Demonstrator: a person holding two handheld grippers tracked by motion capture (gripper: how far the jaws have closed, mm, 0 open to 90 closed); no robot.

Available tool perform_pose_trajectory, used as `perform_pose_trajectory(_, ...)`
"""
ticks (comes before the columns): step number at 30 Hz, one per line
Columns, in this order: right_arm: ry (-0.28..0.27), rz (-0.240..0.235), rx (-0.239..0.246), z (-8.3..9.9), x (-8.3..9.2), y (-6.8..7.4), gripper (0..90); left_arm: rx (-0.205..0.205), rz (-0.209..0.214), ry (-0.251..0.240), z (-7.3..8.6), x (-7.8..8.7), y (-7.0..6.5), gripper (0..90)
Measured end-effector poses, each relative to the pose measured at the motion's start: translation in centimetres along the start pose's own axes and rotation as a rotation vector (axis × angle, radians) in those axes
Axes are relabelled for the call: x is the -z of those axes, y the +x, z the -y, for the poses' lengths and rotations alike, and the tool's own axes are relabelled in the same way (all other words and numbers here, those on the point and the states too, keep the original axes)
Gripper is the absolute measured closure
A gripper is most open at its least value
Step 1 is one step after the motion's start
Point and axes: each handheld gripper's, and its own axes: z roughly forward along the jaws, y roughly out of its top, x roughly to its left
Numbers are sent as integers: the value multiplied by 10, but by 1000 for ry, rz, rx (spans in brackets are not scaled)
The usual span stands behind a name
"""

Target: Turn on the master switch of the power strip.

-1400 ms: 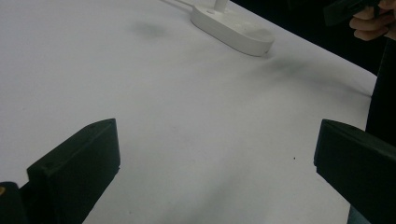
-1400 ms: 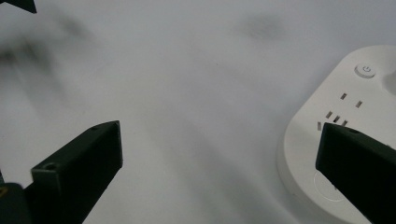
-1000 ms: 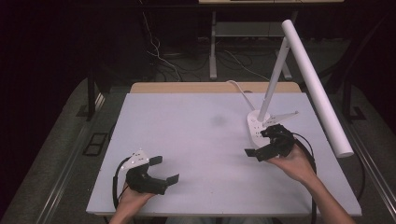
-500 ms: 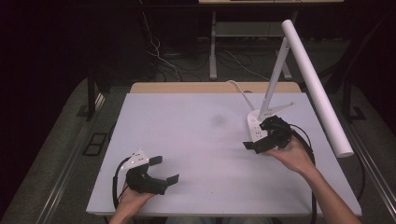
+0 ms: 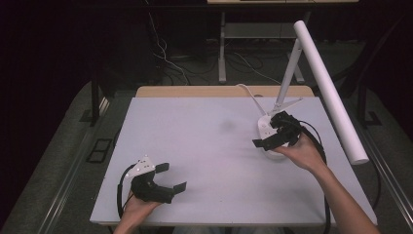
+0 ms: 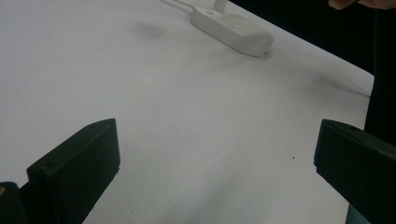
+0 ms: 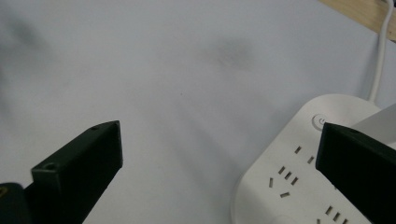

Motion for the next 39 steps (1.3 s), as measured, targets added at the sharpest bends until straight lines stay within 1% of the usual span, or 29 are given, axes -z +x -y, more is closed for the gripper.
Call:
perform_pose_trajectory(1,6,10,3,-2,-2,-2,9,2,0,-2,0,0,0,0)
perform_pose_trajectory(2,6,10,3,-2,-2,-2,9,2,0,-2,0,0,0,0)
perform_pose_trajectory(4,5,26,19,-6,-3,-4,137,-6,-6,3,0,0,0,0)
perform_pose_trajectory(6,10,45,18,-9,-5,-4,184,-7,-7,6,0,0,-1,0)
perform_pose_trajectory(7,17,50,21,-10,-5,-4,229,-9,-7,7,0,0,-1,0)
perform_pose_trajectory(9,18,60,36,-13,-6,-3,267,-7,-5,6,0,0,-1,0)
perform_pose_trajectory(12,27,78,38,-17,-7,-2,343,-6,-6,5,0,0,-1,0)
perform_pose_trajectory(13,29,79,33,-18,-7,-2,382,-6,-6,3,0,0,0,0)
perform_pose_trajectory(15,36,95,54,-20,-8,-2,474,-4,-6,2,0,0,0,0)
perform_pose_trajectory(16,41,97,48,-21,-9,-1,509,-4,-6,2,0,0,0,0)
perform_pose_trajectory(21,82,162,71,-26,-15,-3,712,-3,-5,0,0,1,0,0)
perform_pose_trajectory(22,87,161,68,-27,-16,-4,753,-3,-5,0,0,1,0,0)
perform_pose_trajectory(23,91,171,62,-29,-17,-4,795,-4,-5,-1,0,1,-1,0)
perform_pose_trajectory(26,106,185,56,-32,-20,-6,890,-5,-5,0,0,1,0,0)
perform_pose_trajectory(27,106,185,56,-32,-20,-6,890,-5,-5,0,0,1,0,0)
perform_pose_trajectory(31,132,213,59,-37,-25,-11,896,-1,-5,-3,0,2,0,0)
perform_pose_trajectory(34,140,220,51,-39,-28,-12,896,-1,-5,-2,0,2,0,0)
perform_pose_trajectory(39,158,239,32,-41,-34,-19,896,0,-5,-1,0,2,0,0)
